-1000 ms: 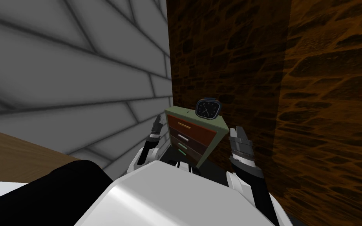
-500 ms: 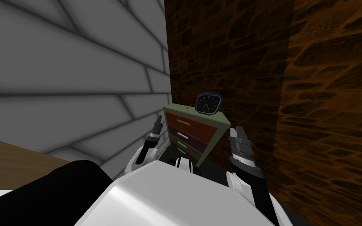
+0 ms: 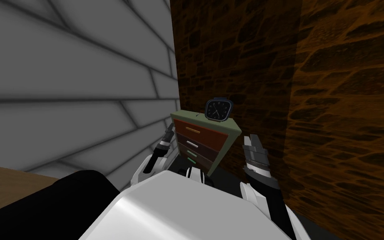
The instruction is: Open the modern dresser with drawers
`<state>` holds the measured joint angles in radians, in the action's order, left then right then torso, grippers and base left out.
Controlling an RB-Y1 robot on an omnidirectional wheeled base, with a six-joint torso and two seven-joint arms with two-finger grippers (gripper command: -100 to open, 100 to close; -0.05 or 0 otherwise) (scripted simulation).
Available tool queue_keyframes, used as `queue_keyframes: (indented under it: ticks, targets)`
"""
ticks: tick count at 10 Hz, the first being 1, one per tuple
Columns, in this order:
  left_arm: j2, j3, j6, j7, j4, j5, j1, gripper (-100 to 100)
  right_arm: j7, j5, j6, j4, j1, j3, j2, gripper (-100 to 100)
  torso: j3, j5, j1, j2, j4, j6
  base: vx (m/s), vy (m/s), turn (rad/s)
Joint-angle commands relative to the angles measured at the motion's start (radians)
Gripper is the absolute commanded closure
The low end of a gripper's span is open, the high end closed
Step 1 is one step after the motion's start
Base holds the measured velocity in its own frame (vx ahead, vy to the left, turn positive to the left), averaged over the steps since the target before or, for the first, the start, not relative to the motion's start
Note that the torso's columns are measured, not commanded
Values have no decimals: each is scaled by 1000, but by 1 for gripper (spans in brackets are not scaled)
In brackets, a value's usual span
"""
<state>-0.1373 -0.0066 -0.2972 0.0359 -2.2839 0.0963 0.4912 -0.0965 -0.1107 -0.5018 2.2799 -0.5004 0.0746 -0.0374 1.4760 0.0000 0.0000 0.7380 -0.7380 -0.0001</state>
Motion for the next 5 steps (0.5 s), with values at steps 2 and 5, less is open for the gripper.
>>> queue_keyframes:
  ticks: [2,5]
  targets:
    - [-21,-12,84,-17,-24,11,2,-100,0,0,0,0,0,0,0,0,0,0,0,0,0,0,9,-9,-59]
    - [-39,-23,146,-28,-41,20,5,-100,0,0,0,0,0,0,0,0,0,0,0,0,0,0,9,-7,-64]
